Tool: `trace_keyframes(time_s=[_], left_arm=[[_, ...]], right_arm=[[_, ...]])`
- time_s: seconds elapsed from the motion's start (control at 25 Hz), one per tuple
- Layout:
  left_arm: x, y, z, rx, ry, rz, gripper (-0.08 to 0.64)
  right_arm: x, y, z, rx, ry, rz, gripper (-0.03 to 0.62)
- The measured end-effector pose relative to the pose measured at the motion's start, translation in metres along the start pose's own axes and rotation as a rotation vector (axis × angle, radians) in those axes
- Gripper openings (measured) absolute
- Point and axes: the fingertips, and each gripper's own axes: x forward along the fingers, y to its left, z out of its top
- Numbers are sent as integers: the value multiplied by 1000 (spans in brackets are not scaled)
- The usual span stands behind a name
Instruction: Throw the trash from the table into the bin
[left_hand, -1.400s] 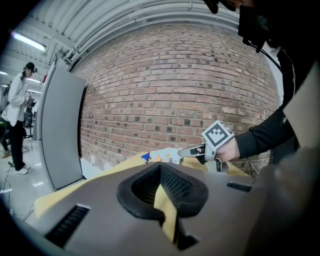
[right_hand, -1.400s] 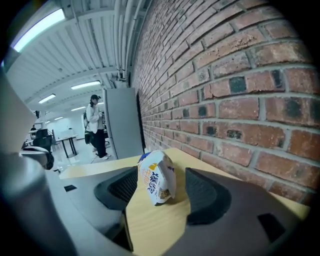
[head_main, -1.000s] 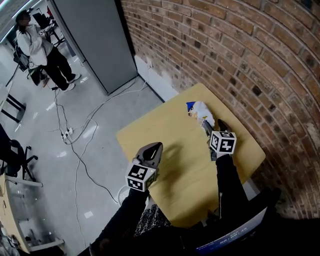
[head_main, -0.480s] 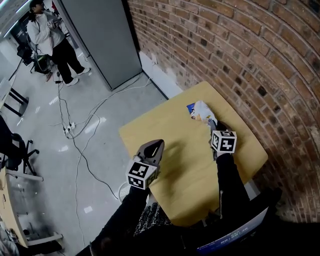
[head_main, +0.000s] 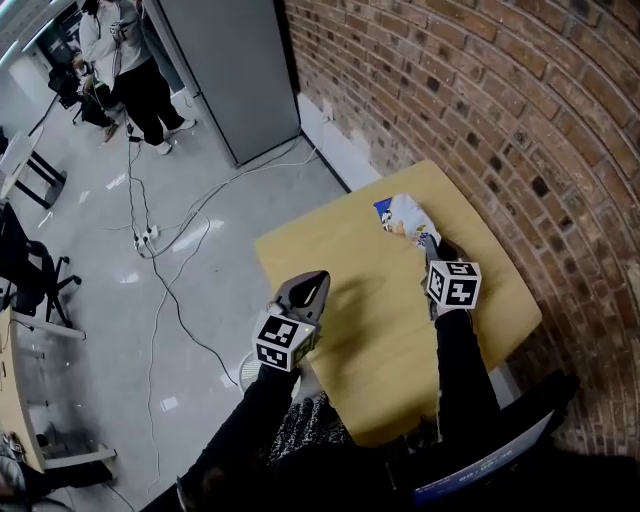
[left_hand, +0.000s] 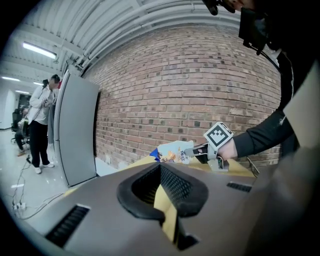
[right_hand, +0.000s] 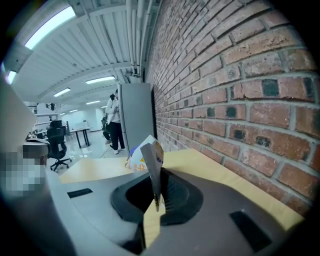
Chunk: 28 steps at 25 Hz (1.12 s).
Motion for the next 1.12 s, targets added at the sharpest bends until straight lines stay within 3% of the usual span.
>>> trace_keyframes(time_s=[0.52,1.12], left_arm=[[-94,42,-6,-50,-56,84,5],[-266,97,-33,-93,-127,186,5]], right_arm=[[-43,120,25,-84,-65,68,14],[-103,279,17,-103,-109,101,14]])
